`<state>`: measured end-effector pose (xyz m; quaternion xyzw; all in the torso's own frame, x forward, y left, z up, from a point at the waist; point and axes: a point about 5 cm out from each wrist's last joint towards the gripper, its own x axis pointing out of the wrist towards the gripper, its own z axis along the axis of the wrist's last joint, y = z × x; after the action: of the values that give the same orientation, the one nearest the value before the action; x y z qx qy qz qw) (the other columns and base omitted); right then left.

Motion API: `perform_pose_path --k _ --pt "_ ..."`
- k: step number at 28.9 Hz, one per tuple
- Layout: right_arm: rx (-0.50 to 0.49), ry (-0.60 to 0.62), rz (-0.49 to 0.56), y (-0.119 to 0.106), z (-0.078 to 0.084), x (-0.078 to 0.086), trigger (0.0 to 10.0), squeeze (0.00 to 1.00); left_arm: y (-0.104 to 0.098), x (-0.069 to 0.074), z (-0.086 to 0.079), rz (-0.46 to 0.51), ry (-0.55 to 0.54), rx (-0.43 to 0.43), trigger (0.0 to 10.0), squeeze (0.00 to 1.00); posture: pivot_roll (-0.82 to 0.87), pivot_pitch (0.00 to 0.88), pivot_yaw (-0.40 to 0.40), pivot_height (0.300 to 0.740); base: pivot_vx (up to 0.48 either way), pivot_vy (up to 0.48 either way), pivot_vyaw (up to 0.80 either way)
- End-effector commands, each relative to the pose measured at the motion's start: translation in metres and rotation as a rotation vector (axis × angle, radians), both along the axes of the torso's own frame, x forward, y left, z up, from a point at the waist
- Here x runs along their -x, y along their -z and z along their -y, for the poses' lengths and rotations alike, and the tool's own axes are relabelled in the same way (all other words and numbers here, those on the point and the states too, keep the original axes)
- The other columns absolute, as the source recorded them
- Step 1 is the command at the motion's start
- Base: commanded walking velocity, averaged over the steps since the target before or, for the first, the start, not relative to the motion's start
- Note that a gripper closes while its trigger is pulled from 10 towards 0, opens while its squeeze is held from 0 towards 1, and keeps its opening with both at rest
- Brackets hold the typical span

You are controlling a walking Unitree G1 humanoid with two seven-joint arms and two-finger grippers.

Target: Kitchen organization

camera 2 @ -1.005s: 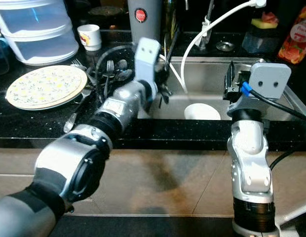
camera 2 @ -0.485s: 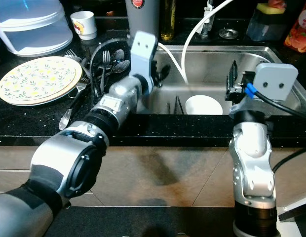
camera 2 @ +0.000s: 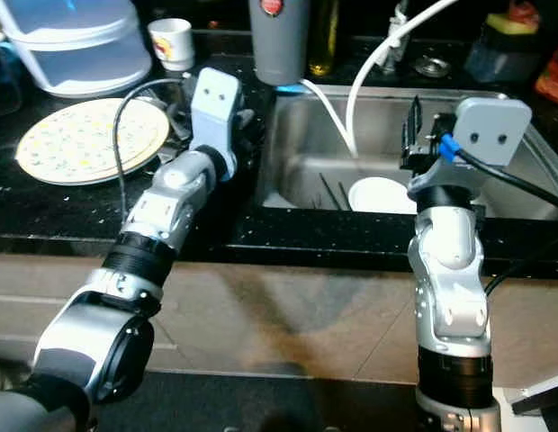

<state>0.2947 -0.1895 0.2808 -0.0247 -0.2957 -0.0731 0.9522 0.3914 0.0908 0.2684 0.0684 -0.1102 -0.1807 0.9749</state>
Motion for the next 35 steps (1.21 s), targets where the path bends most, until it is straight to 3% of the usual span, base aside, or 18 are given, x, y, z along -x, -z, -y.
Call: perform_pose_path --k 1,10,11,12,14,15,17,20,24,27,31,35 --pt "0.007 -0.021 -0.027 0.007 -0.003 -0.001 10.0 0.0 0.002 0.004 -0.016 -0.009 -0.047 -0.01 10.0 0.0 0.03 0.085 -0.036 0.74 0.0 0.0 0.0" --pt "-0.015 -0.01 -0.022 0.007 -0.001 -0.007 10.0 0.0 -0.004 0.009 -0.031 0.003 -0.106 -0.047 10.0 0.0 0.04 0.056 -0.056 0.74 0.0 0.0 0.0" --pt "0.002 -0.024 -0.018 0.006 -0.003 -0.008 10.0 0.0 -0.007 0.01 -0.037 0.007 -0.135 -0.11 10.0 0.0 0.04 0.033 -0.05 0.74 0.0 0.0 0.0" --pt "0.002 -0.024 -0.018 0.006 -0.003 -0.008 10.0 0.0 -0.007 0.01 -0.037 0.007 -0.135 -0.11 10.0 0.0 0.04 0.033 -0.05 0.74 0.0 0.0 0.0" --pt "0.02 -0.029 -0.004 0.004 -0.004 -0.009 10.0 0.0 -0.015 0.011 -0.053 0.008 -0.177 -0.23 10.0 0.0 0.03 0.001 -0.038 0.74 0.0 0.0 0.0" --pt "0.011 -0.013 -0.004 0.005 -0.002 -0.008 10.0 0.0 -0.017 0.012 -0.061 -0.021 -0.183 -0.251 10.0 0.0 0.03 0.008 -0.04 0.74 0.0 0.0 0.0" --pt "0.011 -0.013 -0.004 0.005 -0.002 -0.008 10.0 0.0 -0.017 0.012 -0.061 -0.021 -0.183 -0.251 10.0 0.0 0.03 0.008 -0.04 0.74 0.0 0.0 0.0" --pt "0.007 -0.007 -0.006 0.005 -0.001 -0.007 10.0 0.0 -0.021 0.015 -0.069 -0.072 -0.167 -0.235 10.0 0.0 0.02 0.029 -0.032 0.74 0.0 0.0 0.0" --pt "0.026 -0.014 -0.021 0.011 -0.002 -0.005 10.0 0.0 -0.018 0.018 -0.072 -0.138 -0.158 -0.144 10.0 0.0 0.02 0.02 -0.028 0.74 0.0 0.0 0.0" --pt "0.017 -0.007 -0.022 0.013 -0.002 -0.006 10.0 0.0 -0.011 0.018 -0.072 -0.179 -0.16 -0.117 10.0 0.0 0.02 0.0 -0.016 0.74 0.0 0.0 0.0" --pt "0.015 -0.003 -0.017 0.012 -0.001 -0.006 10.0 0.0 0.005 0.026 -0.074 -0.298 -0.181 -0.015 10.0 0.0 0.02 0.0 -0.021 0.74 0.0 0.0 0.0" --pt "0.032 -0.015 -0.021 0.013 -0.002 -0.006 10.0 0.0 0.012 0.034 -0.081 -0.344 -0.211 0.0 10.0 0.0 0.03 0.0 -0.014 0.74 0.0 0.0 0.0"
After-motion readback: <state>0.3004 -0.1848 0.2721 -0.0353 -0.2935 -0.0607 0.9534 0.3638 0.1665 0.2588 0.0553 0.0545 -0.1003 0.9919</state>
